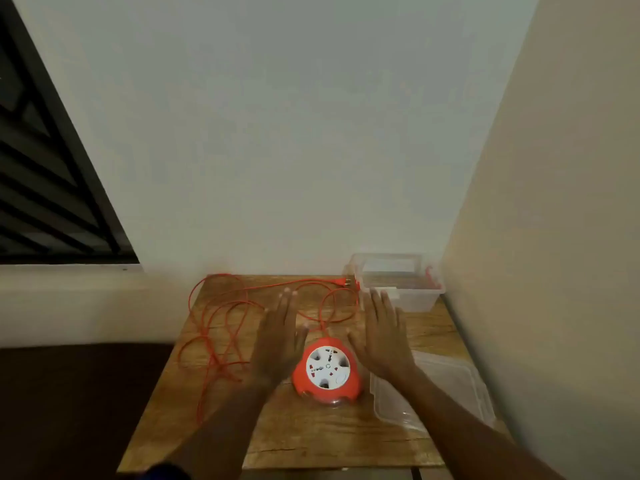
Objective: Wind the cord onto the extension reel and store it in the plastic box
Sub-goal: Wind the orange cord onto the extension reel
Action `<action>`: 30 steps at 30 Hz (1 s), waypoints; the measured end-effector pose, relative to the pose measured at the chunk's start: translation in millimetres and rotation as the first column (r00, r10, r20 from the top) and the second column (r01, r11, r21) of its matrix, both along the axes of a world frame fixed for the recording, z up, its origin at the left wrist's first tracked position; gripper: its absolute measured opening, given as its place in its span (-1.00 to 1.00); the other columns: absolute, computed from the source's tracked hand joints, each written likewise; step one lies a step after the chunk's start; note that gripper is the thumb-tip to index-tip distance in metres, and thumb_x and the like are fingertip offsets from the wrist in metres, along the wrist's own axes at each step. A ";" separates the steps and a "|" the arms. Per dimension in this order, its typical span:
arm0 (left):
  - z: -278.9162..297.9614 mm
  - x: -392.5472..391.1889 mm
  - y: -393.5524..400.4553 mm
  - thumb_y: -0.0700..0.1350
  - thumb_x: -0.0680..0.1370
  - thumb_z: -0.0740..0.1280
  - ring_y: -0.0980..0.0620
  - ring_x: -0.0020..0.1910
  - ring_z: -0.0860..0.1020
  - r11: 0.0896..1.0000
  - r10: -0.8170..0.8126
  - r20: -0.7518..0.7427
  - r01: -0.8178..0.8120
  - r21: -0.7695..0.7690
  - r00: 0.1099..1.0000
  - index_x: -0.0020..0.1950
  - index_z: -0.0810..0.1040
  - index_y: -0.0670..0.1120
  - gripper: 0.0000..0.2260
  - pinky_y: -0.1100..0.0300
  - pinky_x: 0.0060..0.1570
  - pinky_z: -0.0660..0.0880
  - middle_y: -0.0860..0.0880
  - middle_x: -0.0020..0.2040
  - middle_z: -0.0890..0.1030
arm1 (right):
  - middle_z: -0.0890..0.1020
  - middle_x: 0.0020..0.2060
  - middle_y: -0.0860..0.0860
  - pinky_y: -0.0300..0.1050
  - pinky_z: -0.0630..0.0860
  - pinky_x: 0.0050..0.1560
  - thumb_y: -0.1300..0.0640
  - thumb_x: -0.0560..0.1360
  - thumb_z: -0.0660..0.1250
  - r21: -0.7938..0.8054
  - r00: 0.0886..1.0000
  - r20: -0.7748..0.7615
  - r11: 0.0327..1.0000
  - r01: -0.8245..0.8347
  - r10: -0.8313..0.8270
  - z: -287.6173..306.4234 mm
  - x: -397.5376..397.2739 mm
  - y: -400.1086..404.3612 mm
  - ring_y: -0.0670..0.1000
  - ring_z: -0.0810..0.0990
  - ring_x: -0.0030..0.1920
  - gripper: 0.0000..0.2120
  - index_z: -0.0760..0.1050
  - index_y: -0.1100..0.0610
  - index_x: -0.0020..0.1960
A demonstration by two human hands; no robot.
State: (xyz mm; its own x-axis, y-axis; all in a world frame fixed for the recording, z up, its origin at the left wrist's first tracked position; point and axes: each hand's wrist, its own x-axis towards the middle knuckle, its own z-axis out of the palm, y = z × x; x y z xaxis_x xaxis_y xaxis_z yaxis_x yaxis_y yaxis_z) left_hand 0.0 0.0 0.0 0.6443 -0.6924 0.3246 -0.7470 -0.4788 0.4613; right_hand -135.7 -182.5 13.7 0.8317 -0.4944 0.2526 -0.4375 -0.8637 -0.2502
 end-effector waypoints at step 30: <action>13.6 39.7 -9.1 0.11 0.50 0.44 -0.24 0.08 0.73 0.844 -0.332 -0.943 -0.451 -0.289 -0.017 0.25 0.62 -0.12 -0.58 -0.13 0.00 0.69 -0.26 0.15 0.73 | -0.05 0.52 -0.24 0.18 0.24 0.38 -0.36 0.17 0.46 0.372 0.959 0.023 0.888 -0.271 0.283 32.4 42.8 26.7 -0.01 -0.02 0.46 -0.03 0.06 -0.30 0.45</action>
